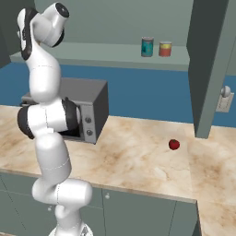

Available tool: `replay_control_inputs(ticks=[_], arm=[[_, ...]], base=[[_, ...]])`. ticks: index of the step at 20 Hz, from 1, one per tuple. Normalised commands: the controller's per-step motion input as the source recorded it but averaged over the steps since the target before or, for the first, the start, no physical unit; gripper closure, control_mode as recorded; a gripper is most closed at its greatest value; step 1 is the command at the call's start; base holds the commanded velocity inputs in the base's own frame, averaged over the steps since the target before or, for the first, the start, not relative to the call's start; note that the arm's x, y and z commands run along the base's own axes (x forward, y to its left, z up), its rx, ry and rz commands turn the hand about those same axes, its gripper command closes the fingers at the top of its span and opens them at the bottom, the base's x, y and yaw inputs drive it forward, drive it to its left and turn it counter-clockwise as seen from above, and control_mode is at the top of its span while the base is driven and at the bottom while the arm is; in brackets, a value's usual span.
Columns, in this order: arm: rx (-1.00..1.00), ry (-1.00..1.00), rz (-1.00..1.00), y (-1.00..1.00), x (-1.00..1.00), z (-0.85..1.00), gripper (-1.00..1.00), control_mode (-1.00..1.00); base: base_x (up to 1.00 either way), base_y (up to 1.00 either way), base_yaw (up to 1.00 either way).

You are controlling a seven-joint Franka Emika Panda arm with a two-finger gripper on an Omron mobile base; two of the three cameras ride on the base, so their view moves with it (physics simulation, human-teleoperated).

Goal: Stack two cans on top of the other two cans in the cabinet.

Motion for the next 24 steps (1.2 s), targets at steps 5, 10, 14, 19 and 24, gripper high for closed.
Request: replay_control_inputs(ticks=[5, 10, 14, 19, 24], arm=[[0.00, 0.02, 0.00, 0.01, 0.03, -0.06, 1.00, -1.00], [0.00, 0.00, 0.00, 0.00, -0.02, -0.17, 1.00, -1.00], [-0.01, -0.02, 0.00, 0.00, -0.07, -0.23, 1.00, -1.00], [0.00, -0.05, 0.00, 0.00, 0.00, -0.16, 1.00, -1.00], [0.00, -0.13, 0.00, 0.00, 0.00, -0.04, 1.00, -1.00]], base=[[0.00, 0.00, 0.00], [0.00, 0.00, 0.00], [0.00, 0.00, 0.00], [0.00, 0.00, 0.00], [0.00, 0.00, 0.00]])
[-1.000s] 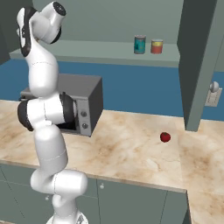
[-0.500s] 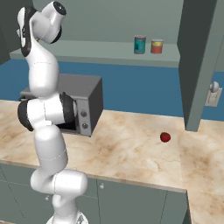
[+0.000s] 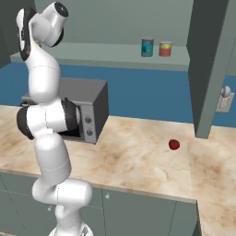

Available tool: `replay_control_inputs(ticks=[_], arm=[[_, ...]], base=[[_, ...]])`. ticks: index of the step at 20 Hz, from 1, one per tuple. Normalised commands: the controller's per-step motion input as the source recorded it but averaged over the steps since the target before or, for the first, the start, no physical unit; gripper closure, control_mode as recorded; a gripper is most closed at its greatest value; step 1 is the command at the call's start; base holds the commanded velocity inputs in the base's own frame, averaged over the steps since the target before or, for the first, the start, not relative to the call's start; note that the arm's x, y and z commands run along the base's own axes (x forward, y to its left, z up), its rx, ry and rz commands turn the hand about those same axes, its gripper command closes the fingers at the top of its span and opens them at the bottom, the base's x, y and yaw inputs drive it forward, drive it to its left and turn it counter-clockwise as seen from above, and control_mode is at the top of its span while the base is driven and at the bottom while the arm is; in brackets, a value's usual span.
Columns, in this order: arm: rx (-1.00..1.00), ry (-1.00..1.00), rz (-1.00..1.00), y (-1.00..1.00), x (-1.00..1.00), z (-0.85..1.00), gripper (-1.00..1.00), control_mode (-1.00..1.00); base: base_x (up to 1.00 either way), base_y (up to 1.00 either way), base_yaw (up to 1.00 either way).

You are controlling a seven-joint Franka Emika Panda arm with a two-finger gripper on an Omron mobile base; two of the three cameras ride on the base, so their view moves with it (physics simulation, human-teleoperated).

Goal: Stack two cans on top of the other two cans in the cabinet.

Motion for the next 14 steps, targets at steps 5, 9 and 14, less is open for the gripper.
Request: replay_control_inputs(ticks=[5, 9, 14], arm=[[0.00, -0.04, 0.00, 0.00, 0.00, 0.01, 1.00, -1.00], [0.00, 0.00, 0.00, -0.01, -0.05, 0.00, 1.00, -1.00], [0.00, 0.00, 0.00, 0.00, -0.03, 0.00, 1.00, -1.00]], base=[[0.00, 0.00, 0.00], [0.00, 0.00, 0.00], [0.00, 0.00, 0.00]])
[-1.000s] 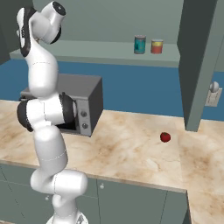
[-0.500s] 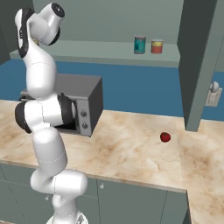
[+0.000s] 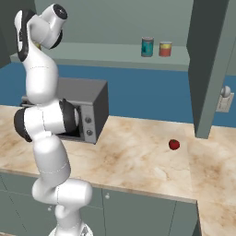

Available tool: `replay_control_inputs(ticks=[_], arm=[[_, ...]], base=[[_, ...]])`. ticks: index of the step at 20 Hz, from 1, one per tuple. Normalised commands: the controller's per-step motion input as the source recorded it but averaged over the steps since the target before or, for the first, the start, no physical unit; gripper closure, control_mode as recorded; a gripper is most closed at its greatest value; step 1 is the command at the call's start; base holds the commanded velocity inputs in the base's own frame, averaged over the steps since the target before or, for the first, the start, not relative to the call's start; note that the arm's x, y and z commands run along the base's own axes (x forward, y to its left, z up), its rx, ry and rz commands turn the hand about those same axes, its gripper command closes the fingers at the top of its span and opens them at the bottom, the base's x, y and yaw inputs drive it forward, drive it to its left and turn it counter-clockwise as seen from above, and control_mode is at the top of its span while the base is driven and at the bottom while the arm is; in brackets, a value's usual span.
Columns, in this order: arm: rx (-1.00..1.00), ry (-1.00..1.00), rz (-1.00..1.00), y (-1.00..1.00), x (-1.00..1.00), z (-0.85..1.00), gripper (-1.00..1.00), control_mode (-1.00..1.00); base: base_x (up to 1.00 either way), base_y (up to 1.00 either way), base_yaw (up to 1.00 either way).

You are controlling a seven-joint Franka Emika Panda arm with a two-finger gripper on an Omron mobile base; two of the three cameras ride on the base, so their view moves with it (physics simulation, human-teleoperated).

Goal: Stack two cans on top of the other two cans in the cabinet.

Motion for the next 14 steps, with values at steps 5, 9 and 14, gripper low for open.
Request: replay_control_inputs(ticks=[5, 9, 14], arm=[[0.00, 0.03, 0.00, 0.00, 0.00, 0.04, 1.00, -1.00], [0.00, 0.04, 0.00, -0.03, 0.00, 0.00, 1.00, -1.00], [0.00, 0.05, 0.00, 0.00, 0.00, 0.00, 1.00, -1.00]], base=[[0.00, 0.00, 0.00], [0.00, 0.00, 0.00], [0.00, 0.00, 0.00]])
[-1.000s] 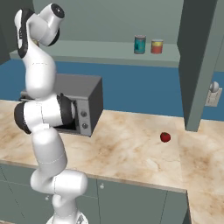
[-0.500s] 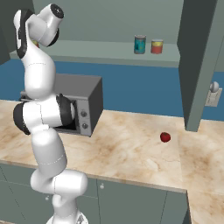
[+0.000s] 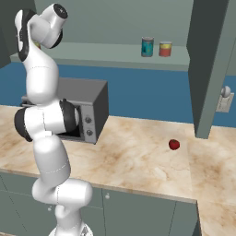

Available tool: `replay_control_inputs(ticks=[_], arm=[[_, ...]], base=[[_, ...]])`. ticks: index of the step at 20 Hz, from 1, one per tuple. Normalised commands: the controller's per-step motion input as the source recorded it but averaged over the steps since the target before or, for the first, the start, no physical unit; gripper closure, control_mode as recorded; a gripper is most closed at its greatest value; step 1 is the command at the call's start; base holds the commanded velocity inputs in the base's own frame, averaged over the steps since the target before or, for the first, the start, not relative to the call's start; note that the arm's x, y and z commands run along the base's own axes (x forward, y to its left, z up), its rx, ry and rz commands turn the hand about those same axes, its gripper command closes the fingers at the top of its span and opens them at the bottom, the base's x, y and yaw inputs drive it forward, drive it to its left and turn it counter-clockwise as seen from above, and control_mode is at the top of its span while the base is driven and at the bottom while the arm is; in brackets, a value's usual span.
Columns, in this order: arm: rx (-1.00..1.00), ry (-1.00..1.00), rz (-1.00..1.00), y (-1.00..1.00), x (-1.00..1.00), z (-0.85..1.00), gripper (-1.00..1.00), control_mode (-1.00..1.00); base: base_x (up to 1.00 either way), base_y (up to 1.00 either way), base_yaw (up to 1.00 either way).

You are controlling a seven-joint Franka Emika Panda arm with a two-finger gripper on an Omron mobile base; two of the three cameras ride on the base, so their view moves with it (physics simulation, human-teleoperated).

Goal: Stack two cans on top of the other two cans in the cabinet.

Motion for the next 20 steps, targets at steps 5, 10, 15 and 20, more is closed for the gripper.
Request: replay_control_inputs(ticks=[5, 10, 15, 20], arm=[[0.00, 0.03, 0.00, 0.00, 0.00, -0.01, 1.00, -1.00], [0.00, 0.00, 0.00, 0.00, 0.00, -0.03, 1.00, -1.00], [0.00, 0.00, 0.00, 0.00, 0.00, -0.03, -1.00, -1.00], [0.00, 0.00, 0.00, -0.02, 0.00, 0.00, -1.00, -1.00]], base=[[0.00, 0.00, 0.00], [0.00, 0.00, 0.00], [0.00, 0.00, 0.00], [0.00, 0.00, 0.00]])
